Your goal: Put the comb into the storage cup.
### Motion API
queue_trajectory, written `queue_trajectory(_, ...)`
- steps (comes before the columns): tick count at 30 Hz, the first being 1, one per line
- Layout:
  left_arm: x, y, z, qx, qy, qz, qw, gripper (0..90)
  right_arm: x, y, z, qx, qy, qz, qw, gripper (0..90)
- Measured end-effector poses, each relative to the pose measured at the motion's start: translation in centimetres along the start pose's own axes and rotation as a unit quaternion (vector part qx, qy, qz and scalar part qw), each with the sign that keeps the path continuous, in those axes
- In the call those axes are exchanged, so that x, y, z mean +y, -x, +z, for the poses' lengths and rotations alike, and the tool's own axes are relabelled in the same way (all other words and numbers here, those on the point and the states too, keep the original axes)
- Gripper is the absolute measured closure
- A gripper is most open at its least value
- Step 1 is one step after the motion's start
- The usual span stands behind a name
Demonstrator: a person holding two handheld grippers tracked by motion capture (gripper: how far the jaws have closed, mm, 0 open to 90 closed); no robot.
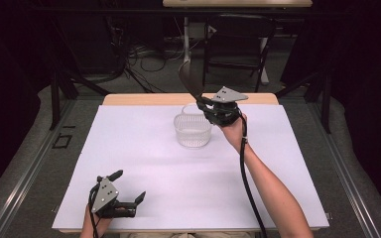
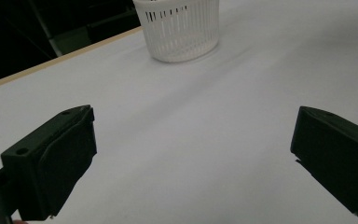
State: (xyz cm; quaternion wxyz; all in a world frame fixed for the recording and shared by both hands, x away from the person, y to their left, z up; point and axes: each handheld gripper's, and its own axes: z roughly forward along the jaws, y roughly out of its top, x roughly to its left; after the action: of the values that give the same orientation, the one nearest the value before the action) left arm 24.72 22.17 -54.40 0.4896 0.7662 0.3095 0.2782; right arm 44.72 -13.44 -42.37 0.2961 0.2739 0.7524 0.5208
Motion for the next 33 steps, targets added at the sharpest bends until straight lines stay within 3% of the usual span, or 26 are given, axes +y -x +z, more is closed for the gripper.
queue_trajectory(11, 0.0, 0.0, 0.0, 0.000, -0.001, 0.000, 1.0000, 0.2, -0.1, -0.2, 0.7, -0.005, 0.020, -0.002, 0.9998, 72.4)
queue_trajectory(33, 0.0, -0.1, 0.0, 0.000, -0.002, -0.002, 1.0000, 0.2, -1.0, -0.5, 2.5, 0.003, 0.020, -0.002, 0.9998, 72.4)
